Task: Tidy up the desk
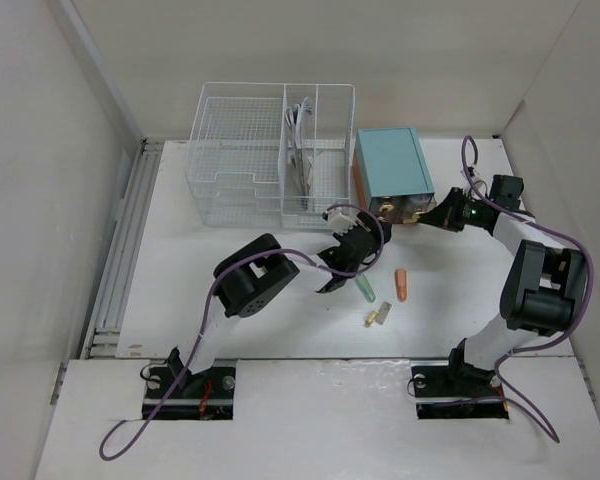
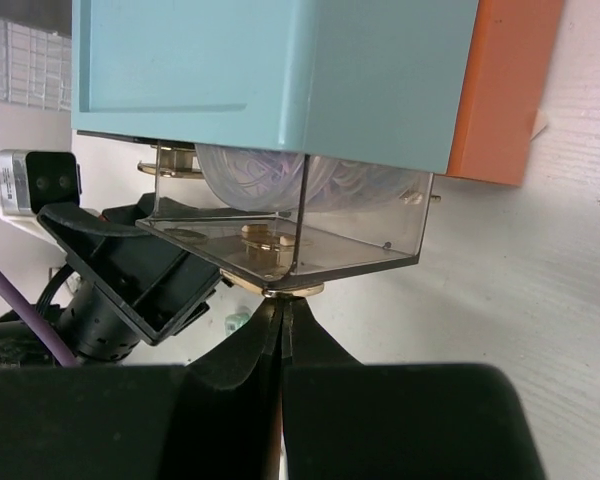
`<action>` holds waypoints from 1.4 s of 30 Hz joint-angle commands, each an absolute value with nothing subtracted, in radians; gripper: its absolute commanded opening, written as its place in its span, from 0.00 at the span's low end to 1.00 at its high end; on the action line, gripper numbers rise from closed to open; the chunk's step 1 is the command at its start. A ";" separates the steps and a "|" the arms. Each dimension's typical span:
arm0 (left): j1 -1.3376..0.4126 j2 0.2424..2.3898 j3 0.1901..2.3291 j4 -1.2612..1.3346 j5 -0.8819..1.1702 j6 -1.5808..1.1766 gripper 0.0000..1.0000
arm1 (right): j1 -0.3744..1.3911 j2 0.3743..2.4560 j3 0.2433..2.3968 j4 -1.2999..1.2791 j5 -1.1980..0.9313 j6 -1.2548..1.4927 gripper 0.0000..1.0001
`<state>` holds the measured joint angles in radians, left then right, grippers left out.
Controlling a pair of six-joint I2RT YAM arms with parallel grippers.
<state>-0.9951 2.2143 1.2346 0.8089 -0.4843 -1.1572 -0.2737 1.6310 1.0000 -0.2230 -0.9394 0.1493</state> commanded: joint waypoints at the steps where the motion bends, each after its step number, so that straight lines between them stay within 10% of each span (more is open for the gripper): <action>1: -0.985 2.223 1.292 0.802 -0.526 -1.201 0.63 | -0.278 1.644 1.051 -0.138 -0.965 0.176 0.00; 28: -0.976 2.293 1.397 0.741 -0.588 -1.327 0.48 | -0.278 1.643 0.980 0.097 -0.965 0.347 0.00; 42: -0.976 2.330 1.443 0.732 -0.597 -1.339 0.17 | -0.278 1.661 0.971 0.124 -0.992 0.365 0.00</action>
<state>-0.9798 2.3272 1.4014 0.7303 -0.5690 -1.3396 -0.2737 1.6501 0.9714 0.0578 -0.9615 0.3595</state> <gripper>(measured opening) 0.198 0.009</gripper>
